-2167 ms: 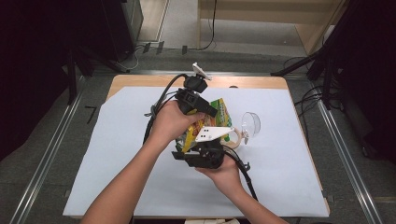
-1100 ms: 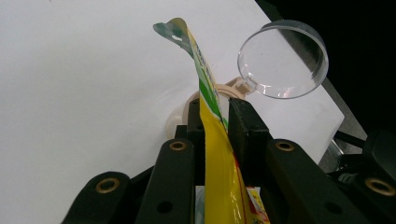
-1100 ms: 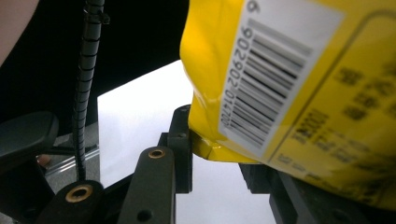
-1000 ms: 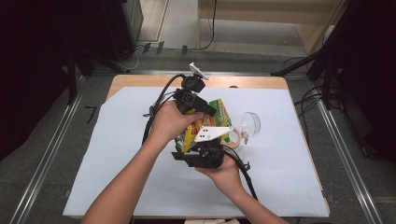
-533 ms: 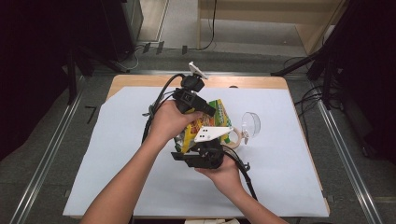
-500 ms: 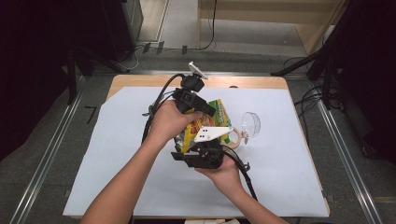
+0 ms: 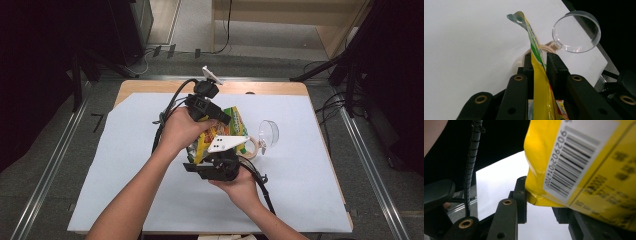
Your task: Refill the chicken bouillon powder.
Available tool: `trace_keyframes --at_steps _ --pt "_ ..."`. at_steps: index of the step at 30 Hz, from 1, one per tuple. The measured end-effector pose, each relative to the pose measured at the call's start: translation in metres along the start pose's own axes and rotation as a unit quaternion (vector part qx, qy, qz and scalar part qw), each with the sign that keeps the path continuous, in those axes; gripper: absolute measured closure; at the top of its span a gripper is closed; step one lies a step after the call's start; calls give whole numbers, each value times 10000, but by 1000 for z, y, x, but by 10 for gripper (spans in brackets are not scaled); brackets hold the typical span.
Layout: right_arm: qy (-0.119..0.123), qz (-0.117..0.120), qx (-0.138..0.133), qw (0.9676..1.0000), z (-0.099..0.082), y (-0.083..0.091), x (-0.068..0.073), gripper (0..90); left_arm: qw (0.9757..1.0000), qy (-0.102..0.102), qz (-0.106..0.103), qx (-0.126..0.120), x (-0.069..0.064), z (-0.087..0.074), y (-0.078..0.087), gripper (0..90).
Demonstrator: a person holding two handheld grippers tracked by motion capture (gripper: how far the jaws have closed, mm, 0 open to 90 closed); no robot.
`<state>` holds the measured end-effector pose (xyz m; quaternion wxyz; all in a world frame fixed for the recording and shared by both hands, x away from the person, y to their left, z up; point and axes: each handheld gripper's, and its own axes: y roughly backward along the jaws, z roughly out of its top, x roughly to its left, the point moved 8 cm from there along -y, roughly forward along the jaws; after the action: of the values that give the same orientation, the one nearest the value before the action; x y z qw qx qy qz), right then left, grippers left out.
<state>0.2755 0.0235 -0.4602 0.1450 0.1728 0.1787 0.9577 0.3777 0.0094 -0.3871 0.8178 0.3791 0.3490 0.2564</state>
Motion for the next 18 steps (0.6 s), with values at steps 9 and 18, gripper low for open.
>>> trace_keyframes --at_steps 9,18 --pt "-24 2 -5 10000 0 0 1 699 10000 29 -7 13 1 0 0 786" --pt "4 -12 -11 10000 1 0 1 700 10000 12 6 4 0 1 1 785"
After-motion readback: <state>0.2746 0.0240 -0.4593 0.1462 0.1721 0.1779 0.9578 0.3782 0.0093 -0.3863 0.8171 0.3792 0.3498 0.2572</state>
